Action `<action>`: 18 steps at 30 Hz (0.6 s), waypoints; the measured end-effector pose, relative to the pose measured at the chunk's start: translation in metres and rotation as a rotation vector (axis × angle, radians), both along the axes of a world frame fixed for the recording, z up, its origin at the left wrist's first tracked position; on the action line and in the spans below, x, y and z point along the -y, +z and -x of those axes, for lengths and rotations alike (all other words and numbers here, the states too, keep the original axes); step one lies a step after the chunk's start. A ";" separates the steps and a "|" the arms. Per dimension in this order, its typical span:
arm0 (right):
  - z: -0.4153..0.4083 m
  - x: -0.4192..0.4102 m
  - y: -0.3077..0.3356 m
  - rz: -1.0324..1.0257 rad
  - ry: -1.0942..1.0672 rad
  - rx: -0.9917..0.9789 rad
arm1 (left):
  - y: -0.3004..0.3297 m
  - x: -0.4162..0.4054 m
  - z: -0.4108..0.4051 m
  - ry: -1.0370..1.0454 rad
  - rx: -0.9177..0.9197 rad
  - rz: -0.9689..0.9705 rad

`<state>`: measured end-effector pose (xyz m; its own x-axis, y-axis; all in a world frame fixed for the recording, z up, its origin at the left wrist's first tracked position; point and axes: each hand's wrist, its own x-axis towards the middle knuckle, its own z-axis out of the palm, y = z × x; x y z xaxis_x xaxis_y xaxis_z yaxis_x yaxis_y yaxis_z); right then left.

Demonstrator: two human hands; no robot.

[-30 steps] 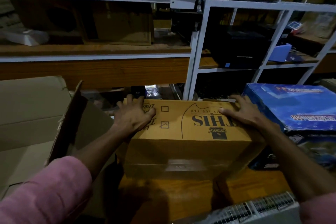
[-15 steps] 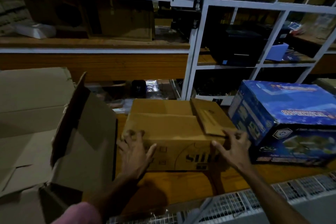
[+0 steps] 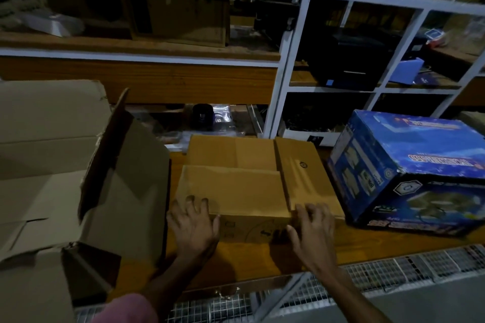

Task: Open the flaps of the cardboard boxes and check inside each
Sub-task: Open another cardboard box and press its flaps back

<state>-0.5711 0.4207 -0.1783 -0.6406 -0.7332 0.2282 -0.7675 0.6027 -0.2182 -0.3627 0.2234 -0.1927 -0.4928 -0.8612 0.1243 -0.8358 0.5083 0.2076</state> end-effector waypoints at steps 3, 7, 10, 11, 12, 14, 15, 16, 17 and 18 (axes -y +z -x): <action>-0.041 0.027 0.002 0.151 0.290 0.016 | 0.006 0.007 0.017 -0.177 0.061 0.009; -0.047 0.057 0.003 0.132 0.371 0.161 | 0.022 0.015 0.047 -0.354 0.033 -0.050; -0.021 0.065 0.008 0.013 0.205 0.162 | 0.029 0.024 0.067 -0.438 -0.030 -0.062; -0.010 0.064 0.015 -0.028 0.124 0.178 | 0.030 0.026 0.071 -0.454 -0.039 -0.052; 0.003 0.063 0.021 -0.044 0.046 0.194 | 0.029 0.028 0.075 -0.460 -0.036 -0.042; 0.032 0.057 0.034 -0.042 -0.083 0.140 | 0.026 0.031 0.078 -0.462 -0.018 -0.021; 0.048 0.052 0.040 -0.034 -0.129 0.057 | 0.023 0.032 0.078 -0.465 -0.018 -0.007; 0.066 0.046 0.043 -0.038 -0.170 -0.024 | 0.020 0.033 0.077 -0.469 -0.023 0.011; 0.083 0.038 0.045 -0.061 -0.216 -0.066 | 0.017 0.034 0.076 -0.474 -0.027 0.032; 0.097 0.030 0.046 -0.095 -0.264 -0.065 | 0.014 0.034 0.076 -0.476 -0.030 0.057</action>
